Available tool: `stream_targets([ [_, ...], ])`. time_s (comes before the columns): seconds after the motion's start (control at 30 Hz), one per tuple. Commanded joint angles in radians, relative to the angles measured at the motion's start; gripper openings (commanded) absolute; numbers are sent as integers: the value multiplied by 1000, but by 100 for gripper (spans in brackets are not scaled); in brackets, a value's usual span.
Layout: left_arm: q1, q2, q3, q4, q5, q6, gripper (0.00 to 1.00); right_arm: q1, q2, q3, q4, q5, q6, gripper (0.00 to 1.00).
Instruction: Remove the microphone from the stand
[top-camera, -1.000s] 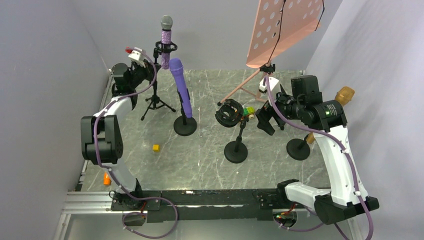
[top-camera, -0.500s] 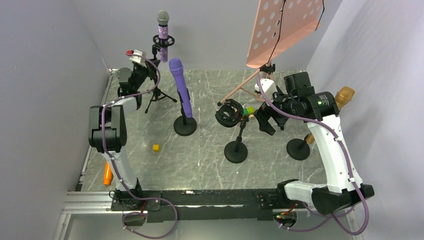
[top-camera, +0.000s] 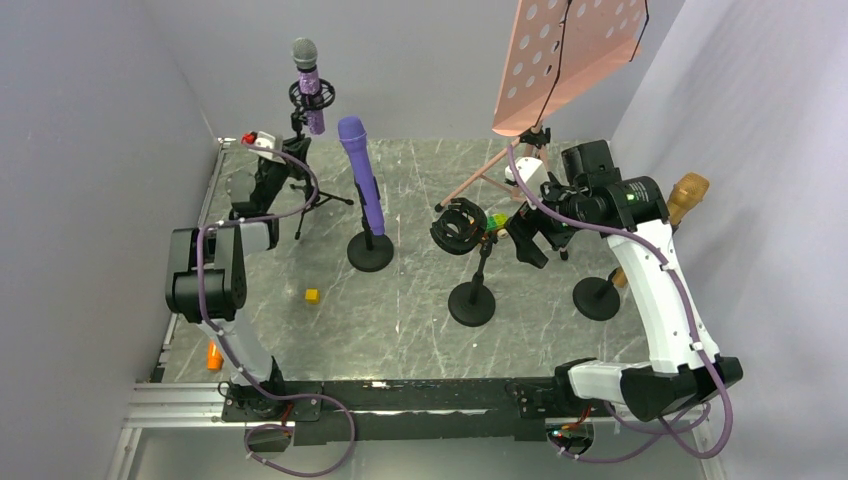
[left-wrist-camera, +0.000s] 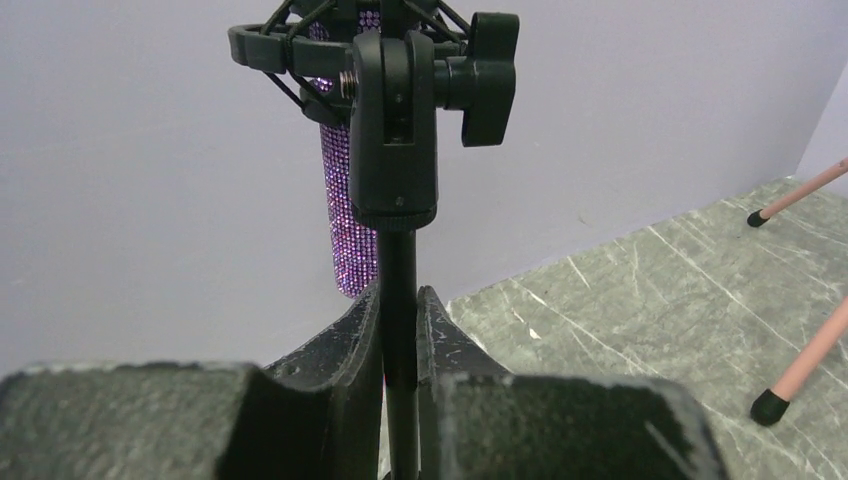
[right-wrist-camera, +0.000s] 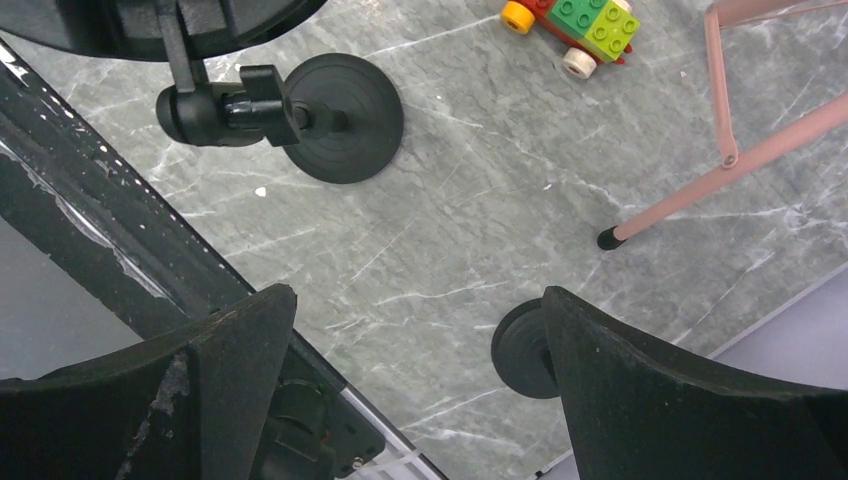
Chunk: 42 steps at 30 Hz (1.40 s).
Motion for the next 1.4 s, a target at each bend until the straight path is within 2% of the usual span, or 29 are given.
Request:
stream_targets([
  [0.0, 20, -65, -76, 66, 58, 41, 21, -4, 8, 46, -1, 17, -5, 99],
  [0.23, 49, -129, -156, 46, 79, 87, 54, -4, -1, 37, 6, 3, -3, 99],
  [0.3, 58, -145, -164, 32, 83, 89, 60, -4, -5, 34, 11, 0, -2, 99],
  [0.43, 71, -180, -191, 8, 82, 101, 87, -4, -10, 33, 12, -6, -3, 99],
  [0.47, 75, -193, -201, -1, 81, 102, 97, -4, -11, 36, 11, -8, -3, 99],
  [0.5, 82, -209, -212, -11, 79, 106, 99, -5, -12, 39, 10, -10, -3, 99],
  [0.67, 131, -351, -283, -111, 121, 83, 99, -4, -31, 52, 12, -24, 0, 99],
  [0.77, 152, -484, -341, -268, 135, 104, 99, -5, -52, 55, 7, -65, -3, 99],
  [0.83, 152, -607, -372, -455, 117, 139, 99, -3, -69, 57, 5, -105, -3, 100],
  [0.93, 133, -812, -351, -889, 55, 247, 99, -2, -95, 31, 0, -155, -25, 100],
  [1.1, 122, -1063, -280, -1400, 149, 275, 99, 12, -151, -66, 139, -254, 17, 100],
  [1.23, 65, -1167, -206, -1624, 249, 262, 99, 45, -157, -128, 272, -271, 79, 100],
  [1.37, -5, -1221, -182, -1691, 383, 240, 97, 119, -141, -168, 379, -212, 121, 99],
])
